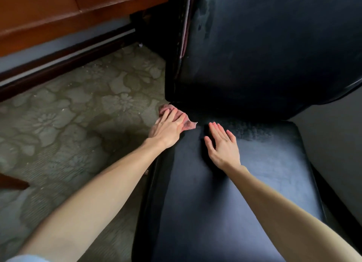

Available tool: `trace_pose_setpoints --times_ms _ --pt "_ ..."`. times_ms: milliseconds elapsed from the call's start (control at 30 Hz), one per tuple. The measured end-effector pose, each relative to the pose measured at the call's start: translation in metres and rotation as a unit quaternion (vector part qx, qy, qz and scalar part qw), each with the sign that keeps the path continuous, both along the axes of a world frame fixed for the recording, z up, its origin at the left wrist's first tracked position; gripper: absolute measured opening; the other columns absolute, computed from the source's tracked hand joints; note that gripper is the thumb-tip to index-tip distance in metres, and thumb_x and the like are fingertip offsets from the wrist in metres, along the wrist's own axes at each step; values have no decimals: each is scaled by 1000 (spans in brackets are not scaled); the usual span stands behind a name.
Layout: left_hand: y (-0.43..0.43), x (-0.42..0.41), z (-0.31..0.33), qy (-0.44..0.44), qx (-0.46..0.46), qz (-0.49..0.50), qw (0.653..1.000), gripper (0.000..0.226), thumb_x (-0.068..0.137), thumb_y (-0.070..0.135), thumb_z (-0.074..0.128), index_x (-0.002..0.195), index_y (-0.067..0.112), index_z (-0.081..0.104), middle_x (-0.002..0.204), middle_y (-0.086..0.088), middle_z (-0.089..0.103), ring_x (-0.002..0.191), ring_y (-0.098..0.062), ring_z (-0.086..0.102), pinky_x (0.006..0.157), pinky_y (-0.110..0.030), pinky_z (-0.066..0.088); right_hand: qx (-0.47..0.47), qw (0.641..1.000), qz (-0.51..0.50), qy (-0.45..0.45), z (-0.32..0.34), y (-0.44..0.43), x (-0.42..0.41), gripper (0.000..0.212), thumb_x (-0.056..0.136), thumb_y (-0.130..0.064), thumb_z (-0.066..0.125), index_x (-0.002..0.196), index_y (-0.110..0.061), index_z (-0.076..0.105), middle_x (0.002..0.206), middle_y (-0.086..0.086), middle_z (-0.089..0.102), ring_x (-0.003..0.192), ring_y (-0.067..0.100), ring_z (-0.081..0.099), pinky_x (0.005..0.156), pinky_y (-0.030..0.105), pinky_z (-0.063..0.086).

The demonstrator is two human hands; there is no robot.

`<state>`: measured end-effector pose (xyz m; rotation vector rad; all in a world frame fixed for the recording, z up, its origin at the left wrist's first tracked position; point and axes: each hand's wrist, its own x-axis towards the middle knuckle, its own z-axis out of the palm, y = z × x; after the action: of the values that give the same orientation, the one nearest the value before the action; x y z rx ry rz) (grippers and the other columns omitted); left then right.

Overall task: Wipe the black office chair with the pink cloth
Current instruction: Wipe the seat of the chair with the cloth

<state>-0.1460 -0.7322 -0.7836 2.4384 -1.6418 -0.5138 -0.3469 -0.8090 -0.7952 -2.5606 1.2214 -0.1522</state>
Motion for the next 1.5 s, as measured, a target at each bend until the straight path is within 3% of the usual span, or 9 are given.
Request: trace_pose_setpoints --times_ms 133,333,533,667,833,1067,1233,1333,1500 --pt "-46 7 3 -9 11 11 1000 58 104 18 33 157 29 15 166 -4 6 151 -27 2 120 -45 15 -15 999 -39 36 -1 -31 -17 58 104 -44 28 156 -19 21 164 1 15 151 11 5 120 30 3" --pt "-90 -7 -2 -64 0 -2 998 55 103 23 33 156 24 22 162 -3 22 147 -31 16 119 -43 14 10 998 -55 -8 -8 -36 -26 58 104 -42 31 156 -17 21 163 1 15 151 11 4 121 28 1" --pt "-90 -7 7 -54 1 -62 997 54 106 21 32 157 26 19 163 0 18 149 -21 15 119 -39 16 6 997 -72 -24 -9 -37 -31 58 104 -43 33 155 -17 23 163 1 16 151 11 6 121 28 2" --pt "-83 10 7 -20 11 -19 1000 52 106 21 30 157 24 19 164 5 15 150 -19 12 115 -46 25 -1 998 -53 -20 -9 -38 -31 60 103 -47 27 155 -17 24 163 1 17 151 12 5 121 29 2" --pt "-104 -17 5 -94 -13 -30 995 50 104 21 35 154 18 29 156 -3 36 143 -26 28 115 -41 24 11 999 -34 -20 -9 -37 -32 70 96 -53 15 155 -17 23 163 1 15 151 13 4 121 28 0" --pt "-105 -40 18 60 -31 -86 994 55 102 34 44 155 32 28 165 5 17 150 -21 22 119 -42 21 93 975 -104 -175 6 -36 -35 50 102 -28 47 150 -17 37 158 -2 30 148 11 18 117 20 6" --pt "-60 -4 17 84 -38 -26 995 88 89 44 64 158 30 10 167 3 -4 153 -17 -3 123 -36 -3 33 967 -98 -231 11 -47 -2 44 96 -18 48 139 -6 51 148 11 46 141 26 38 117 34 24" --pt "-55 5 14 62 15 -1 998 110 79 56 69 159 24 -1 166 0 -9 153 -16 -7 123 -38 -6 54 976 0 -212 25 -62 44 45 99 -21 48 143 -12 47 154 11 38 142 27 35 114 40 32" --pt "-58 9 22 44 57 -35 997 118 78 57 72 158 21 -6 166 -1 -10 153 -16 -9 123 -38 -5 71 995 68 -30 12 -79 41 53 103 -43 42 152 -24 33 160 3 26 150 21 16 121 32 8"
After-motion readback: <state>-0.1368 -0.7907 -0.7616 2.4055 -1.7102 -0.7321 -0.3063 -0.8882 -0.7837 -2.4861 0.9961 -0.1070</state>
